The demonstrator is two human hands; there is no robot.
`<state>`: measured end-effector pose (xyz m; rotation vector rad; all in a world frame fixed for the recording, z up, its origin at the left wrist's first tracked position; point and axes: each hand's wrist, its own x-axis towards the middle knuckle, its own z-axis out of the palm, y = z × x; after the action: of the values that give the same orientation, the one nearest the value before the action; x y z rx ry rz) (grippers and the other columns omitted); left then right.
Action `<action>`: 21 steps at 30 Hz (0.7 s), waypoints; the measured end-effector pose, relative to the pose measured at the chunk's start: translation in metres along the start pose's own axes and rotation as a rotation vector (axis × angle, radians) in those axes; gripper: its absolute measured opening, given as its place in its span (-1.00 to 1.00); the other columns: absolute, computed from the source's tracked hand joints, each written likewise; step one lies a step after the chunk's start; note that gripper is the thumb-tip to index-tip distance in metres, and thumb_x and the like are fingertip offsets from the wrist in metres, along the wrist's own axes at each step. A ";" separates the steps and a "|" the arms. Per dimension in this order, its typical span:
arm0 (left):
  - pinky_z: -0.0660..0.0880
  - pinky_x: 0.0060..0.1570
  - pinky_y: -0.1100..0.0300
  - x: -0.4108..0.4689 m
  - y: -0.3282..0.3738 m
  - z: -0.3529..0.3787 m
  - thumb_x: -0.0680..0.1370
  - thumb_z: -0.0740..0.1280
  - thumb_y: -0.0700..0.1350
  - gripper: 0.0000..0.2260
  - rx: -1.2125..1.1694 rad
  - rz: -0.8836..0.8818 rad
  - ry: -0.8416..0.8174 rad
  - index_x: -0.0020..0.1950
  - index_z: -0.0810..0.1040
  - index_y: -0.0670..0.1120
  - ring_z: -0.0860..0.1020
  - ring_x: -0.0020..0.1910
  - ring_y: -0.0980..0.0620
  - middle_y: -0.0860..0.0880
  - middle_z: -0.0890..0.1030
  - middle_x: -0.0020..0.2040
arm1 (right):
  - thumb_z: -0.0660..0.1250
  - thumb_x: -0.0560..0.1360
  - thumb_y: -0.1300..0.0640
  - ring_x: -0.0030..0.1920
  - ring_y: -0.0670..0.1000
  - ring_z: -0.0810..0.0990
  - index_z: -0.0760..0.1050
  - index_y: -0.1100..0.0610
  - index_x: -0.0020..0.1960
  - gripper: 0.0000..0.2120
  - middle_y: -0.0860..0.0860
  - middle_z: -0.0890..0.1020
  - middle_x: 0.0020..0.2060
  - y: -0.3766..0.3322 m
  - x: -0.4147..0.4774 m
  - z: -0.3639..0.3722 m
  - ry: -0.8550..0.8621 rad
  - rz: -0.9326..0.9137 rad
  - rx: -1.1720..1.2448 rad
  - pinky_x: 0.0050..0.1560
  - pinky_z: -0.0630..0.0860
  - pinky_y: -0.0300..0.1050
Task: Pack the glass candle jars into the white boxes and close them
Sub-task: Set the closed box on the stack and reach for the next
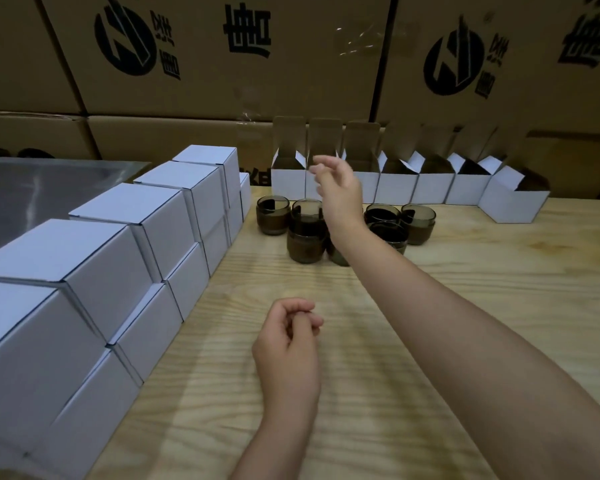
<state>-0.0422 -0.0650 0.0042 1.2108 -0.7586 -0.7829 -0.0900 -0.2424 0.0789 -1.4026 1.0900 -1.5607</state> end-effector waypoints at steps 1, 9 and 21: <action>0.47 -0.26 0.41 0.000 0.000 0.000 0.52 0.22 -0.36 -0.72 0.013 0.002 -0.008 -0.23 0.58 -0.05 0.55 -0.34 0.22 0.06 0.62 -0.37 | 0.20 0.59 0.11 0.04 -0.13 0.54 0.50 -0.02 0.09 -0.86 -0.06 0.59 0.02 0.003 -0.006 -0.022 0.060 -0.032 -0.054 -0.13 0.41 -0.38; 0.45 -0.28 0.45 -0.004 0.000 0.001 0.54 0.21 -0.35 -0.76 0.094 0.001 -0.091 -0.19 0.58 -0.09 0.53 -0.34 0.21 0.05 0.60 -0.38 | 0.22 0.52 0.23 0.21 0.07 0.41 0.42 0.13 0.25 -0.70 0.06 0.45 0.17 0.035 0.007 -0.201 0.411 -0.055 -0.764 0.24 0.40 -0.02; 0.44 -0.32 0.49 0.001 -0.005 0.000 0.52 0.24 -0.42 -0.74 0.198 0.081 -0.123 -0.25 0.59 -0.15 0.53 -0.43 0.17 -0.07 0.61 -0.41 | 0.26 0.49 0.27 0.31 0.28 0.38 0.20 0.24 0.44 -0.46 0.19 0.27 0.41 0.060 0.116 -0.317 0.319 0.292 -1.038 0.26 0.40 0.18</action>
<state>-0.0425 -0.0665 -0.0008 1.3076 -0.9987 -0.7326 -0.4185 -0.3380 0.0526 -1.5029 2.3911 -1.0151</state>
